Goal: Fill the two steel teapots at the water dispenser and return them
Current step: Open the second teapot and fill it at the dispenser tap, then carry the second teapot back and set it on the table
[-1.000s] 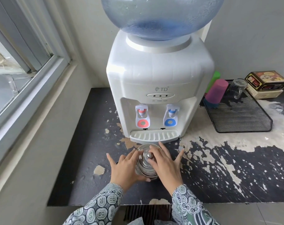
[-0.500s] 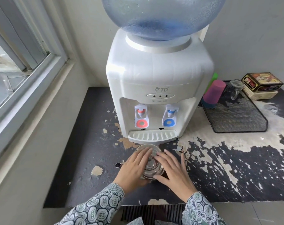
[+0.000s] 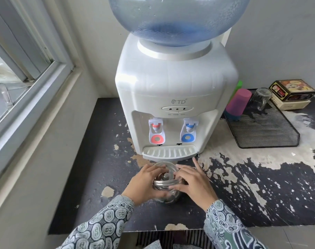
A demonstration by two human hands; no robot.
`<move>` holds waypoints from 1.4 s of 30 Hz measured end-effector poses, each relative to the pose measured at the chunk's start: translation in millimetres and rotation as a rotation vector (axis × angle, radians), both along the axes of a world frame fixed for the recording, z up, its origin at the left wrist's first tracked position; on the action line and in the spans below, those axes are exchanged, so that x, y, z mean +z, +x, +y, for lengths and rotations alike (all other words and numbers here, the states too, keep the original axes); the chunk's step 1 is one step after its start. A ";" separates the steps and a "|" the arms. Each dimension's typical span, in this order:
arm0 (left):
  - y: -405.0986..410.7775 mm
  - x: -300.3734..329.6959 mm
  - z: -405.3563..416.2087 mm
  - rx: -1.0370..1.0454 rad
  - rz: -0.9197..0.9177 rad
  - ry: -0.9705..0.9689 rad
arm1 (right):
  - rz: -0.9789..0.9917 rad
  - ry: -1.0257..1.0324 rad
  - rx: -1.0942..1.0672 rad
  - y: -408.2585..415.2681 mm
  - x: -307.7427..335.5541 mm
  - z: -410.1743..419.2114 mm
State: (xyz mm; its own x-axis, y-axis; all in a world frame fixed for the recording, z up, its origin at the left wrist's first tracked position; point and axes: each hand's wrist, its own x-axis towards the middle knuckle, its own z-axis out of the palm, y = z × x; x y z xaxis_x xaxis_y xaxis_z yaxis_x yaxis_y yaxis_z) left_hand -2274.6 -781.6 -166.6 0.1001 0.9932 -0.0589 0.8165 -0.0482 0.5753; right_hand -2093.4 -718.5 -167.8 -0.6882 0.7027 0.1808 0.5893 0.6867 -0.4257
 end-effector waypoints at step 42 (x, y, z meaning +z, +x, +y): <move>128.4 67.4 39.4 -0.135 -0.664 -0.111 | 0.759 -0.697 -0.398 131.8 48.2 -30.8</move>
